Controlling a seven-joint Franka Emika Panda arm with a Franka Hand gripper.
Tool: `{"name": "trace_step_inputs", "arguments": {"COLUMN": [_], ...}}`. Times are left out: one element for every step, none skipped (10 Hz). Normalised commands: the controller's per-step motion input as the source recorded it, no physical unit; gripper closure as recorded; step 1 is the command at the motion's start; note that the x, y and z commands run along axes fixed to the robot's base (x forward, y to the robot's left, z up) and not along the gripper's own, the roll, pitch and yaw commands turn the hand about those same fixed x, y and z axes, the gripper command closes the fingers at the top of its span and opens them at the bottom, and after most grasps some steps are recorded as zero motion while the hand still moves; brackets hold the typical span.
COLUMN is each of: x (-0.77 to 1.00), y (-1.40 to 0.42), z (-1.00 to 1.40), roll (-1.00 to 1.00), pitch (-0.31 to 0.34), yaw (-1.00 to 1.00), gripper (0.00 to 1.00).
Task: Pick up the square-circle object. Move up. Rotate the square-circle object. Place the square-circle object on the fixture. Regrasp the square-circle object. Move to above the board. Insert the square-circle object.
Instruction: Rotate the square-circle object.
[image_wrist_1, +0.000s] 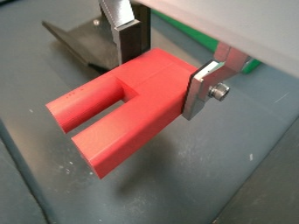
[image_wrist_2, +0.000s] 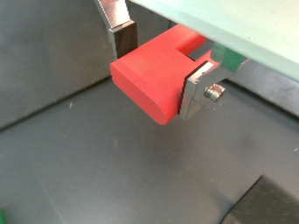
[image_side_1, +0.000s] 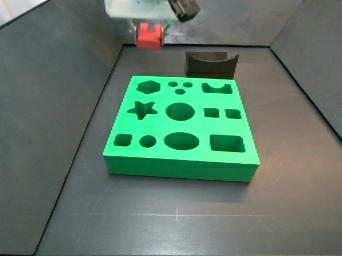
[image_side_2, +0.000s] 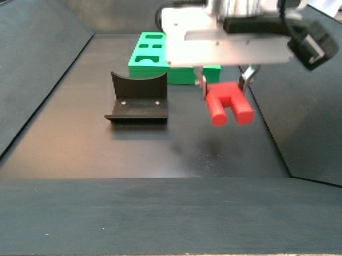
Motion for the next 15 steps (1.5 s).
{"name": "trace_step_inputs", "arguments": {"x": [0.05, 0.06, 0.05, 0.05, 0.05, 0.05, 0.05, 0.04, 0.0, 0.0, -0.01, -0.02, -0.02, -0.02, -0.02], "y": [0.01, 0.01, 0.01, 0.01, 0.01, 0.02, 0.02, 0.02, 0.0, 0.0, 0.0, 0.0, 0.0, 0.01, 0.01], "z": [-1.0, -0.88, -0.76, -0.64, -0.52, -0.41, -0.31, -0.17, 0.0, 1.0, 1.0, 1.0, 1.0, 1.0, 1.0], "roll": [-0.06, -0.09, -0.1, -0.11, -0.11, -0.12, -0.13, -0.14, 0.0, 0.0, 0.0, 0.01, 0.02, 0.04, 0.06], "pitch": [-0.017, -0.017, -0.018, -0.018, -0.025, -0.03, -0.034, -0.04, 0.0, 0.0, 0.017, 0.033, 0.046, 0.065, 0.066], "yaw": [0.03, 0.02, 0.02, 0.01, 0.01, 0.02, 0.02, 0.02, 0.0, 0.0, 0.0, -0.01, -0.01, -0.02, -0.02], "gripper": [1.0, 1.0, 1.0, 1.0, 1.0, 1.0, 1.0, 1.0, 0.0, 0.0, 0.0, 0.0, 0.0, 0.0, 0.0]}}
